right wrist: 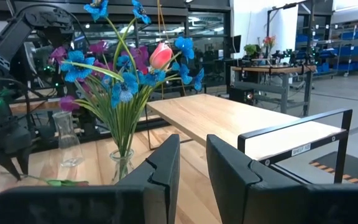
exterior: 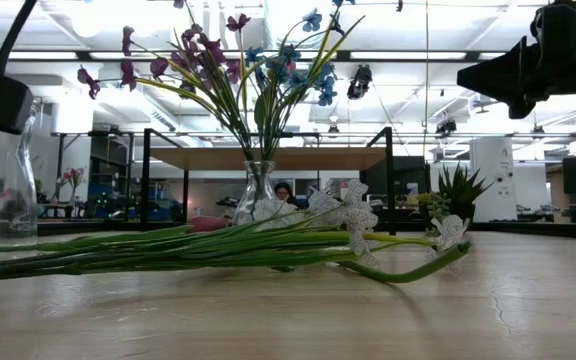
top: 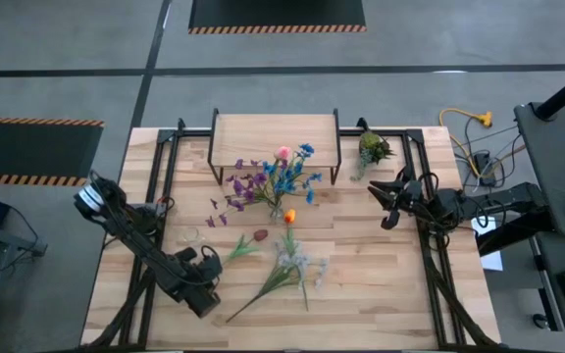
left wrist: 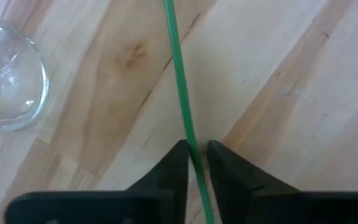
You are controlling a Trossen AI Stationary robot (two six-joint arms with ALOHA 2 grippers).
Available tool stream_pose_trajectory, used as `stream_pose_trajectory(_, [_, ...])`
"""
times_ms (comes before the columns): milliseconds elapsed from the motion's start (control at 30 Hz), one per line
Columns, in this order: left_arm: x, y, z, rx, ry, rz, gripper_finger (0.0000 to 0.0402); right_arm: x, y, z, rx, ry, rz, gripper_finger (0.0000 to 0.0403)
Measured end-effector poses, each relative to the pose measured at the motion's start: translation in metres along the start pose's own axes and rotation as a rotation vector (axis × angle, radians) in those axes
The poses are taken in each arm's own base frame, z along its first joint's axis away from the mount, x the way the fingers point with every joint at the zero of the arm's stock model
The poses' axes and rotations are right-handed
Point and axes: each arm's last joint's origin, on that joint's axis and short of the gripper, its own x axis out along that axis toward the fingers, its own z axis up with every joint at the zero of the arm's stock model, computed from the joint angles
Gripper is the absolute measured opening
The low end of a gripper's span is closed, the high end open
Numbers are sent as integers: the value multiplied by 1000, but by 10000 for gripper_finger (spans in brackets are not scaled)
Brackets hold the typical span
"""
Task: Pick and place flowers into a vace then onto a shelf
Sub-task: Put the red flower into the left transparent vase
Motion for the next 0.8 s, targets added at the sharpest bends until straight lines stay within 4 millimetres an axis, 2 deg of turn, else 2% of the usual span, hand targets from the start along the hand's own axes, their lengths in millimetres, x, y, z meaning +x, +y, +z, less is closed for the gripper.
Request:
stream_pose_trajectory(100, [-3,-3,1,39,1,-7,9,0,0,0,0,1,0,72])
stream_pose_trajectory(300, [-17,-12,3,152,9,-72,2,0,0,0,-4,2,0,72])
stream_pose_trajectory(567, [-60,-6,8,173,-54,-205,1,0,0,0,-3,2,0,72])
stream_pose_trajectory(800, [-102,13,11,217,-299,-306,0,0,0,0,-2,2,0,73])
